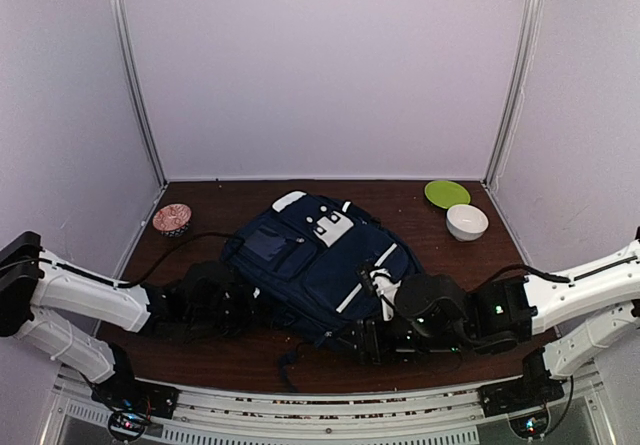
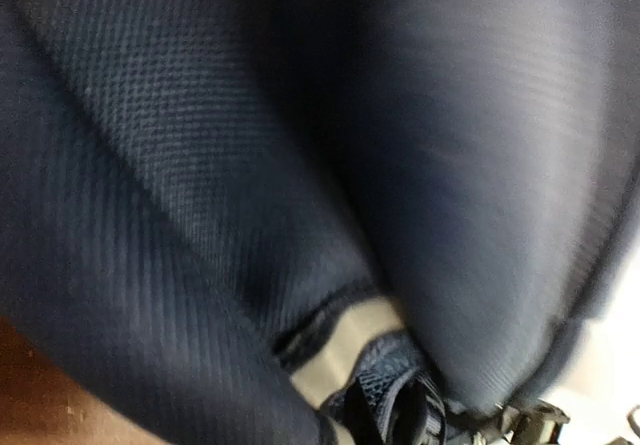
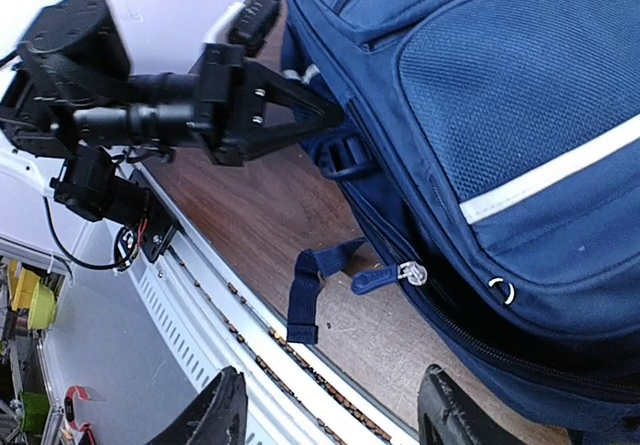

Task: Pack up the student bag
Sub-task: Adjust the student bag at the center of the board.

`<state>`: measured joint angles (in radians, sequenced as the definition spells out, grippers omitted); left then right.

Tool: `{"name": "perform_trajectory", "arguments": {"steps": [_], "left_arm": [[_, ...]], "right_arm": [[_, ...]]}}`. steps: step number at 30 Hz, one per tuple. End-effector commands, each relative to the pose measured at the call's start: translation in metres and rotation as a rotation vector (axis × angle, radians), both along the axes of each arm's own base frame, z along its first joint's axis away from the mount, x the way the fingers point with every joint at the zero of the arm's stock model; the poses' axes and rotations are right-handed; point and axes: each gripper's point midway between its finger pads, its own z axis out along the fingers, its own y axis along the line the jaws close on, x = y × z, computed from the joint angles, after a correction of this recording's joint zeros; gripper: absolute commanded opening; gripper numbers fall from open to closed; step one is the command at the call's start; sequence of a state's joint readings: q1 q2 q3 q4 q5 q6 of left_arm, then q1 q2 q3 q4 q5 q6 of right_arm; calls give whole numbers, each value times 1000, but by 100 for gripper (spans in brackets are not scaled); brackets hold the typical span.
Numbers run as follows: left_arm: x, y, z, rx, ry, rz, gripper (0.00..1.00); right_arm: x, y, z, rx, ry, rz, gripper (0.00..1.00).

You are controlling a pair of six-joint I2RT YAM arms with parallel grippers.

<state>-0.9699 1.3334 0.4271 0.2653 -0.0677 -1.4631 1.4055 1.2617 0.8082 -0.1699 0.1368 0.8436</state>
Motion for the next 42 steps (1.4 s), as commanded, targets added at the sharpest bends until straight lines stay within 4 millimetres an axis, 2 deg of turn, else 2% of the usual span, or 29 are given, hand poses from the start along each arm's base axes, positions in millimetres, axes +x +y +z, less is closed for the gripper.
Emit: {"name": "perform_trajectory", "arguments": {"steps": [1,4,6,8,11,13,15,17,19,22,26,29,32,35,37,42], "left_arm": [[20,-3,93,-115,-272,14,0],[25,11,133,-121,-382,50,0],[25,16,146,-109,-439,49,0],[25,16,148,-101,-456,43,0],[22,5,132,-56,-441,-30,1],[15,-1,119,29,-448,-103,38],[7,6,110,164,-453,-143,71],[1,17,117,286,-501,-160,88],[-2,30,127,399,-548,-181,96],[1,43,145,519,-607,-200,98],[5,53,163,579,-683,-191,98],[8,57,175,607,-736,-186,96],[9,56,186,643,-807,-220,95],[10,51,200,678,-878,-256,95],[12,46,209,693,-935,-274,95],[9,10,223,691,-1136,-425,97]], "right_arm": [[17,-12,20,66,-37,-133,58],[40,-36,38,99,-82,-248,60],[55,-52,45,109,-91,-315,63],[68,-63,40,113,-53,-371,64],[78,-67,22,145,21,-398,66],[82,-67,9,162,75,-415,67],[83,-63,-1,188,121,-420,67],[84,-57,-8,207,162,-423,67],[86,-55,-17,204,199,-435,68],[93,-53,-31,229,248,-463,68],[108,-47,-39,260,291,-471,65],[118,-37,-45,262,316,-456,59],[124,-25,-47,270,344,-435,46],[134,-22,-30,299,310,-423,21],[144,-25,-11,284,260,-416,2],[178,-37,39,238,151,-380,0]]}}
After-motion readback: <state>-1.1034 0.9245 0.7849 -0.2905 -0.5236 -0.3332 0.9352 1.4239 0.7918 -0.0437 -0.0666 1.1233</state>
